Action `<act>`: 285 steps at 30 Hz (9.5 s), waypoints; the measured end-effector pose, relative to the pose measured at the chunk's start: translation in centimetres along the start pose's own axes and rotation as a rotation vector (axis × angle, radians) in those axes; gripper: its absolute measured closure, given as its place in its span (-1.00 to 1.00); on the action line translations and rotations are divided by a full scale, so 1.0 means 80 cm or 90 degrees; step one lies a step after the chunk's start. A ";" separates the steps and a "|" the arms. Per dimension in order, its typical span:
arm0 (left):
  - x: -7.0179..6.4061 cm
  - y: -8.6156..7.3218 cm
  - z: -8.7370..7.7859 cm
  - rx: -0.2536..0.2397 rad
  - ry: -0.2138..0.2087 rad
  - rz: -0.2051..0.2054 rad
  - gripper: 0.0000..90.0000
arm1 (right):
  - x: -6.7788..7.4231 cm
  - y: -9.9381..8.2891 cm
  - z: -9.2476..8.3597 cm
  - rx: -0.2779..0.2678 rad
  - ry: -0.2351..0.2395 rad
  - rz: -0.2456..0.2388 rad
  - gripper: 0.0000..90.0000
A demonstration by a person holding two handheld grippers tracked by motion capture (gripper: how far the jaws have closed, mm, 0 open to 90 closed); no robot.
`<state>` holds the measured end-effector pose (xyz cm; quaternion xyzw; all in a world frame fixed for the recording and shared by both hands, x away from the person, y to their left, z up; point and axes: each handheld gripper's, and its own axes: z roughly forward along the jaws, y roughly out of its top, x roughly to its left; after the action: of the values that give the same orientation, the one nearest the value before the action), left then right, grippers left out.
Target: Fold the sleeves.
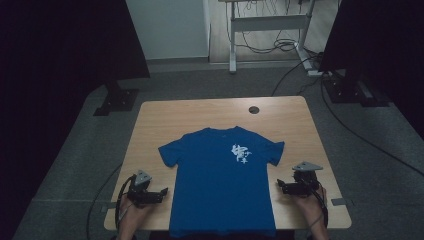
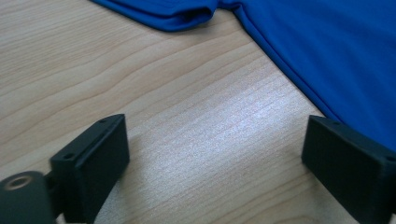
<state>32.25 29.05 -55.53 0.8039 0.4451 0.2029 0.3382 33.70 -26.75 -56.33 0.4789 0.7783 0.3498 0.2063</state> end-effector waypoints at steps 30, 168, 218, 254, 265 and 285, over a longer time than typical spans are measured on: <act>0.001 0.002 0.002 0.006 -0.006 0.005 -0.97 | 0.000 0.001 0.002 0.015 -0.009 0.007 -0.97; 0.052 0.131 0.084 -0.103 0.029 -0.061 0.94 | -0.002 0.001 0.002 0.014 -0.001 0.001 -0.96; -0.051 0.189 0.158 -0.063 -0.038 0.029 0.69 | -0.002 0.000 0.002 0.014 0.004 -0.002 -0.96; -0.002 0.130 0.101 -0.049 -0.031 0.000 -0.13 | -0.002 0.000 0.002 0.014 0.005 -0.004 -0.96; 0.015 0.110 0.097 -0.022 0.016 -0.009 -0.15 | -0.002 0.000 0.002 0.014 0.005 -0.004 -0.96; 0.007 0.119 0.068 -0.077 -0.043 -0.006 -0.64 | -0.002 0.000 0.002 0.014 0.005 -0.004 -0.96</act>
<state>41.46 23.95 -52.38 0.7864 0.4237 0.2005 0.4022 33.87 -26.82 -56.41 0.4774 0.7845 0.3423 0.1988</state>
